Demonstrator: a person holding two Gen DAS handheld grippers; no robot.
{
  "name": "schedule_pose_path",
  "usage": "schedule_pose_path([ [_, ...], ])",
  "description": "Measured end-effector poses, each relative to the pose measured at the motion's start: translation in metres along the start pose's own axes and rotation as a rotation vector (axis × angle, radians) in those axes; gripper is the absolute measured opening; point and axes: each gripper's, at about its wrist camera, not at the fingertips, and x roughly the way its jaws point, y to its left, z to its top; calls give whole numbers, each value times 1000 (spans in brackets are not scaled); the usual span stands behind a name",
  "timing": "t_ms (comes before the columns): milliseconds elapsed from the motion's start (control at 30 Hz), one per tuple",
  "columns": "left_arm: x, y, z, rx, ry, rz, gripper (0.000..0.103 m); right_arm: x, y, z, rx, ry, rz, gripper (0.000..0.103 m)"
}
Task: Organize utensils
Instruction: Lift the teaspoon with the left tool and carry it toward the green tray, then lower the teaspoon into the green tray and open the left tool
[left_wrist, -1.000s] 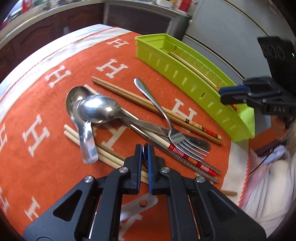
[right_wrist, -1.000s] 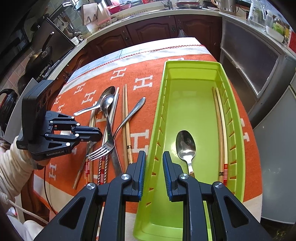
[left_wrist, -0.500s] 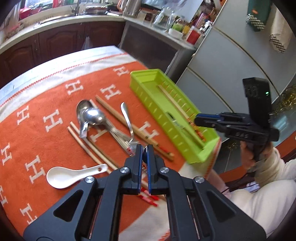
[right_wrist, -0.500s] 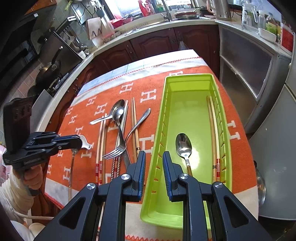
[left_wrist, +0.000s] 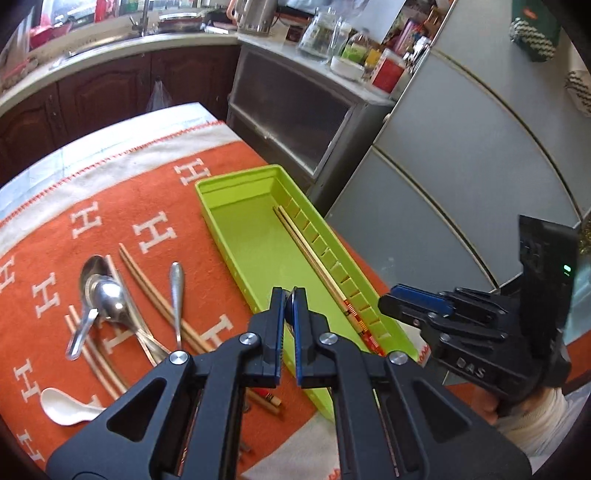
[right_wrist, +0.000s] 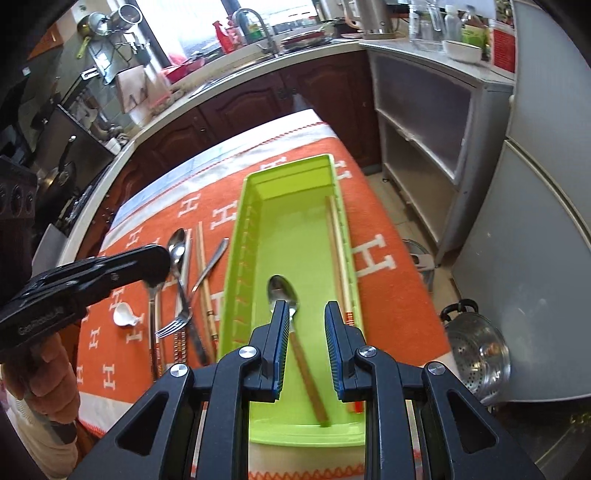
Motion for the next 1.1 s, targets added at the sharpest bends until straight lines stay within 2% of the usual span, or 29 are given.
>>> schedule_pose_path([
  [200,40,5,13,-50,56,4,2,3,-13,0,23,9,-6,20],
  [367,56,3,12,-25,86,35,2,9,-12,0,11,13,-36,20],
  [467,59,4,7,-15,91,65,3,12,-9,1,7,14,-44,26],
  [767,28,9,-16,-31,81,101,3,13,8,1,-30,5,-45,27],
  [900,6,14,-31,-49,65,144,3,10,20,-1,-53,3,-37,27],
  [1100,-25,29,-56,-119,49,192,3,5,41,-8,-99,8,-15,28],
])
